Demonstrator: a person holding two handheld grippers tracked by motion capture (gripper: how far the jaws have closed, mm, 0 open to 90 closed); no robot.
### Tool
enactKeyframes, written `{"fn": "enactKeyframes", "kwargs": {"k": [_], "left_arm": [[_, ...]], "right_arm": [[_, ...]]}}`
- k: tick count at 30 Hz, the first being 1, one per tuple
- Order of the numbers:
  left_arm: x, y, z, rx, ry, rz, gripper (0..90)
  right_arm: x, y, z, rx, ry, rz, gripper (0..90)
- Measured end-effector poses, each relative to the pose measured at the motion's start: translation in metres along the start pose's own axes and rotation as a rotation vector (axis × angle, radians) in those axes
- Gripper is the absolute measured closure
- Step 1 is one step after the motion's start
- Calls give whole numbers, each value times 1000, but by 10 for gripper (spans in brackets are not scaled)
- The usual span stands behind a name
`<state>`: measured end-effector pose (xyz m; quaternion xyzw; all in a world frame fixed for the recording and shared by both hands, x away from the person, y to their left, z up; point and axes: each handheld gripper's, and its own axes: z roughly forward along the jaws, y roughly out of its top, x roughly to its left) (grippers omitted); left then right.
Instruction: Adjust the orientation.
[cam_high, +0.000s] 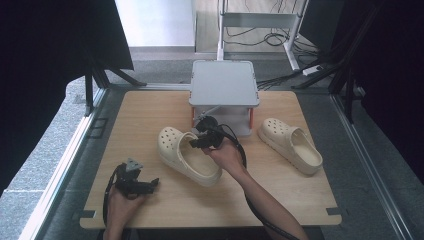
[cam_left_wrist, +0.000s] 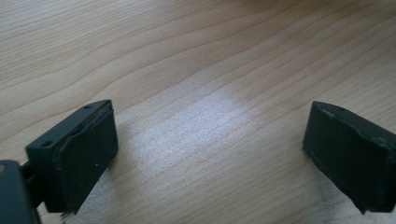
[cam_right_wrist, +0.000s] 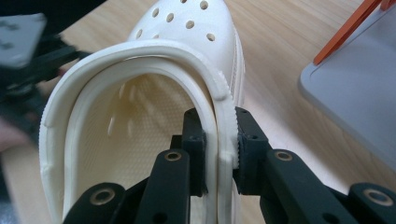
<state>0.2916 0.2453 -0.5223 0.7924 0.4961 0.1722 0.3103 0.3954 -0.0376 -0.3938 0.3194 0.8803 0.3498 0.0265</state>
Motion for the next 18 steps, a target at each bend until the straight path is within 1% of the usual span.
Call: {"fn": "enactKeyframes", "kwargs": {"k": [1, 2, 3, 4, 5, 6, 7, 8, 9, 11, 14, 15, 16, 18], "left_arm": [[0, 0, 0, 0, 0, 0, 18], [0, 0, 0, 1, 0, 1, 17], [0, 0, 0, 1, 0, 1, 17], [0, 0, 0, 1, 0, 1, 17], [0, 0, 0, 0, 1, 1, 18], [0, 0, 0, 2, -1, 1, 17], [0, 0, 0, 2, -1, -3, 17], [0, 0, 0, 2, -1, -3, 17], [0, 0, 0, 4, 0, -3, 17], [0, 0, 0, 2, 1, -2, 17], [0, 0, 0, 2, 4, 0, 17], [0, 0, 0, 2, 4, 0, 17], [0, 0, 0, 4, 1, -1, 18], [0, 0, 0, 1, 3, -4, 18]], "right_arm": [[0, 0, 0, 0, 0, 0, 771], [4, -7, -9, -5, 16, -4, 770], [7, -11, -13, -7, 20, -7, 770], [7, -11, -13, -7, 20, -7, 770], [9, -16, -17, -11, 23, -8, 770], [14, -25, -23, -11, 33, -19, 770], [16, -31, -25, -10, 33, -20, 770], [16, -31, -25, -10, 33, -20, 770], [20, -42, -27, -5, 46, -12, 770], [22, -53, -26, 5, 47, -12, 770], [25, -70, -25, 7, 53, 0, 770], [25, -70, -25, 7, 53, 0, 770], [27, -82, -23, 0, 60, 10, 769], [28, -92, -22, 2, 64, 17, 769]]}}
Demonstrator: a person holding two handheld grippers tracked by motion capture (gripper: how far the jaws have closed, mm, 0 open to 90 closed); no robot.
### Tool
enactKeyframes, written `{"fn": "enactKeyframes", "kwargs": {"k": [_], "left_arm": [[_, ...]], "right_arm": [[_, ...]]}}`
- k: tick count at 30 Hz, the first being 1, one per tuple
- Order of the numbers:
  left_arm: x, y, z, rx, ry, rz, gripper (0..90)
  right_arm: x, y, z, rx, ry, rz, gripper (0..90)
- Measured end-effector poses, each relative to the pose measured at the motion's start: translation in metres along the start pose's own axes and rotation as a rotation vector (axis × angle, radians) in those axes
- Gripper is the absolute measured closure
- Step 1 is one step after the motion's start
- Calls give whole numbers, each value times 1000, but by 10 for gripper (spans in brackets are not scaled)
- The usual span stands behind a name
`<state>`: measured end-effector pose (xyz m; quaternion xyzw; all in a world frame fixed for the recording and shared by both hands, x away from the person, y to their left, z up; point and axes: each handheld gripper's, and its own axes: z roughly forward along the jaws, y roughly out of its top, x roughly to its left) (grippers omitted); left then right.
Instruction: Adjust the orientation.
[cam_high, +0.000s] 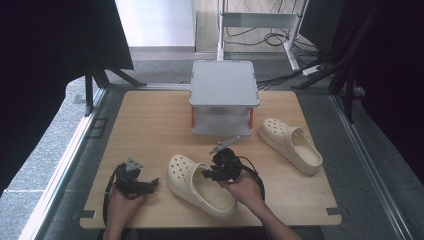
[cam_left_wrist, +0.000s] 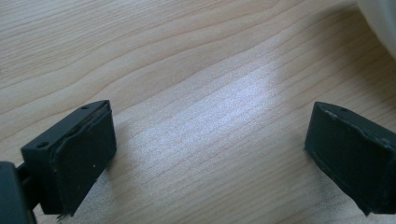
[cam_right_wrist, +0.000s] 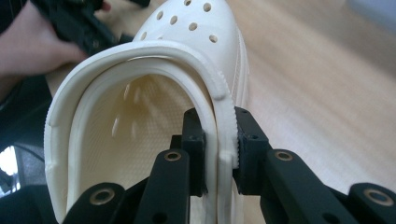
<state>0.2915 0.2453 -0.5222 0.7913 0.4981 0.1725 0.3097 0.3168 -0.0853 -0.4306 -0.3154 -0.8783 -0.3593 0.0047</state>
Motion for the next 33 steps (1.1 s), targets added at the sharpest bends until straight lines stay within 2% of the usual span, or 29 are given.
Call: {"fn": "enactKeyframes", "kwargs": {"k": [1, 2, 7, 8, 12, 16, 18, 19, 20, 21, 22, 23, 25, 28, 33], "left_arm": [[0, 0, 0, 0, 0, 0, 18], [0, 0, 0, -1, 1, 0, 18], [0, 0, 0, -1, 1, 0, 18], [0, 0, 0, -1, 1, 0, 19], [0, 0, 0, 0, 1, 0, 19], [0, 0, 0, 0, 1, 0, 19], [0, 0, 0, 0, 1, 0, 19], [0, 0, 0, 0, 1, 0, 19], [0, 0, 0, 0, 1, 0, 19], [0, 0, 0, 0, 1, 0, 19], [0, 0, 0, 0, 1, 0, 19], [0, 0, 0, 0, 1, 0, 19], [0, 0, 0, -1, 1, -1, 19], [0, 0, 0, 1, 1, 1, 19], [0, 0, 0, 1, 1, 1, 19]], "right_arm": [[0, 0, 0, 0, 0, 0, 769], [0, -9, 0, -1, 12, 18, 769], [2, -22, 1, -5, 4, 6, 768], [3, -26, 2, -1, -20, -13, 767], [3, -32, 5, 7, -51, -45, 763], [0, -35, 5, 22, -49, -78, 739], [-3, -35, 4, 15, -19, -64, 664], [-3, -35, 4, 15, -19, -64, 664], [-4, -35, 2, 19, 3, -64, 582], [-4, -35, 2, 19, 3, -64, 582], [-4, -35, 0, 29, 16, -72, 521], [-4, -34, -2, 28, 20, -74, 501], [-4, -34, -6, 26, 33, -85, 476], [-5, -33, -11, 20, 26, -86, 458], [-14, -33, -34, -14, 6, -85, 420]]}}
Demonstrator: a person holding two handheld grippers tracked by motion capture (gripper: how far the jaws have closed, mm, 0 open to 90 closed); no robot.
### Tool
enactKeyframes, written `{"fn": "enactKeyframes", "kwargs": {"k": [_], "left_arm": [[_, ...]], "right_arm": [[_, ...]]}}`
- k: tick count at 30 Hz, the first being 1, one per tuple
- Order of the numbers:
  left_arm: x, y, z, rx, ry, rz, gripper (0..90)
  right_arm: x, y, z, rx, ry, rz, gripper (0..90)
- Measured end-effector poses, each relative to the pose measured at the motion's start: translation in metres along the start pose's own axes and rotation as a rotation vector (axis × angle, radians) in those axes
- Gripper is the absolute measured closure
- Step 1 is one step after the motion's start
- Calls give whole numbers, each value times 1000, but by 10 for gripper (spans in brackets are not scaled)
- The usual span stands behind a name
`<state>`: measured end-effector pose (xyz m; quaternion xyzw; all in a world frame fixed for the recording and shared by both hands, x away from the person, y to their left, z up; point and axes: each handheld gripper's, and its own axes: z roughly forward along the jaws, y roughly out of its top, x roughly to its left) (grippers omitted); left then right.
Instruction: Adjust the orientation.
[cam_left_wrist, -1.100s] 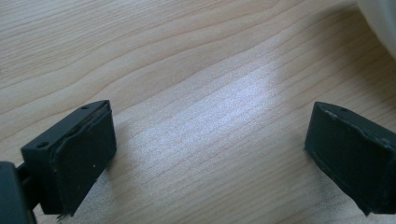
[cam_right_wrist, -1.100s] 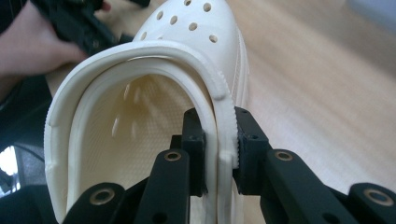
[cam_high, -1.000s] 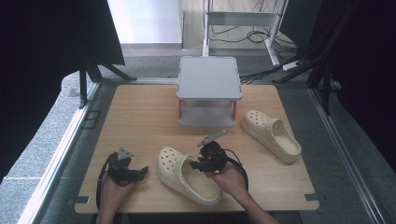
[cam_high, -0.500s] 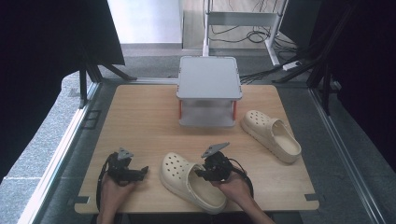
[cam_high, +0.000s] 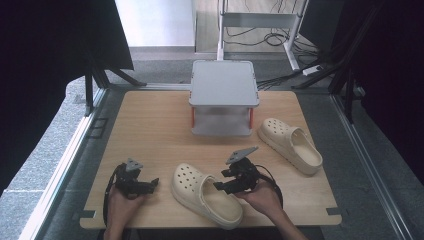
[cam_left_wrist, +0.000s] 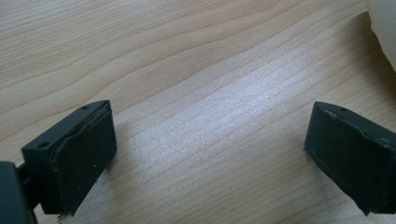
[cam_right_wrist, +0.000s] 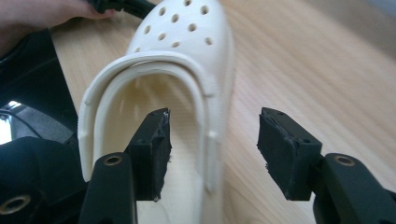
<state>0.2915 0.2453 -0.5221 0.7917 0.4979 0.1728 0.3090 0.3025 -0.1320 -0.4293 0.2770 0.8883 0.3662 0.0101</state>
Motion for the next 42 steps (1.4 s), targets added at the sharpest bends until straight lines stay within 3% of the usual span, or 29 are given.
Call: {"fn": "enactKeyframes", "kwargs": {"k": [10, 13, 22, 33, 39, 42], "left_arm": [[0, 0, 0, 0, 0, 0, 19], [0, 0, 0, 0, 0, 0, 19], [0, 0, 0, 0, 0, 0, 19], [0, 0, 0, 0, 0, 0, 20], [0, 0, 0, 0, 0, 1, 20], [0, 0, 0, 0, 0, 1, 20]], "right_arm": [[-31, -10, -31, -41, -65, 46, 351], [-49, -18, -40, -50, -115, 96, 343], [-78, -34, -72, -69, -221, 164, 357], [-105, -48, -111, -88, -315, 218, 364], [-120, -55, -123, -94, -354, 246, 381], [-136, -59, -129, -81, -405, 263, 419]]}}
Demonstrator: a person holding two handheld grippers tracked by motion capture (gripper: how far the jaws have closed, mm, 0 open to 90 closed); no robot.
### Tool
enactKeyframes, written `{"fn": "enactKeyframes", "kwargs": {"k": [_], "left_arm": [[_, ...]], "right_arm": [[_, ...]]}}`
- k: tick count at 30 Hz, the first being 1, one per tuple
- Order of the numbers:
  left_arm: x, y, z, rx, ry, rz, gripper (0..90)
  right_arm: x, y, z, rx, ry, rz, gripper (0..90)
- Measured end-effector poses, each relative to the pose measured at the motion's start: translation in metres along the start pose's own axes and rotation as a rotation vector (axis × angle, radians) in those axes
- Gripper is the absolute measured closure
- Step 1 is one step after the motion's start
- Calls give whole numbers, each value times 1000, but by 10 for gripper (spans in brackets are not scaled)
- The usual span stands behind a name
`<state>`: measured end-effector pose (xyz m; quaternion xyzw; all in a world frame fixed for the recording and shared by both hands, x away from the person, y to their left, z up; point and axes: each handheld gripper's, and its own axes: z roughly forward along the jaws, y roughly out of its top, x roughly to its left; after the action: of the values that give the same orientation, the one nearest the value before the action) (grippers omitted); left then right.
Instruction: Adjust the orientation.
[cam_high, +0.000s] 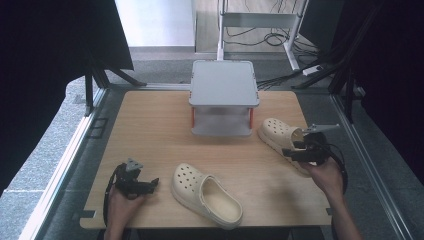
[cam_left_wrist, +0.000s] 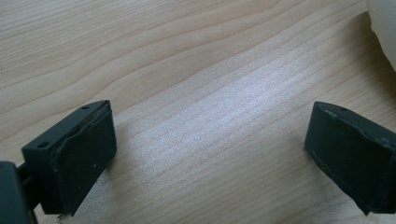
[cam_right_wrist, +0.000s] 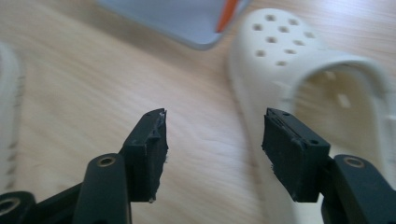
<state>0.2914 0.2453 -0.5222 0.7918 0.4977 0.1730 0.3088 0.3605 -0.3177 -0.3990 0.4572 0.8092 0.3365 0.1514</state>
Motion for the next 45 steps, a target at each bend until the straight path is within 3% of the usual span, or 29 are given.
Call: {"fn": "enactKeyframes", "kwargs": {"k": [6, 13, 16, 25, 31, 32, 35, 41, 43, 45], "left_arm": [[0, 0, 0, -1, 0, 0, 20], [0, 0, 0, -1, 0, 0, 20], [0, 0, 0, -1, 0, 0, 20], [0, 0, 0, -1, 0, 0, 20], [0, 0, 0, -1, 1, 0, 20], [0, 0, 0, -1, 0, 0, 20], [0, 0, 0, -1, 0, 0, 20], [0, 0, 0, 1, 2, 0, 20], [0, 0, 0, -1, 1, 0, 20], [0, 0, 0, -1, 0, 0, 20]], "right_arm": [[-27, 2, 7, 8, -41, 37, 480], [-44, 5, 20, 28, -47, 45, 515], [-49, 9, 27, 22, -25, 44, 524], [-53, 16, 54, 76, 3, 21, 548], [-51, 16, 65, 116, 35, 5, 669], [-50, 15, 69, 122, 45, -11, 743], [-47, 15, 69, 116, 40, -19, 760], [-44, 13, 66, 100, 21, 19, 771], [-40, 15, 60, 88, 29, 51, 771], [-34, 16, 54, 69, 38, 46, 772]]}}
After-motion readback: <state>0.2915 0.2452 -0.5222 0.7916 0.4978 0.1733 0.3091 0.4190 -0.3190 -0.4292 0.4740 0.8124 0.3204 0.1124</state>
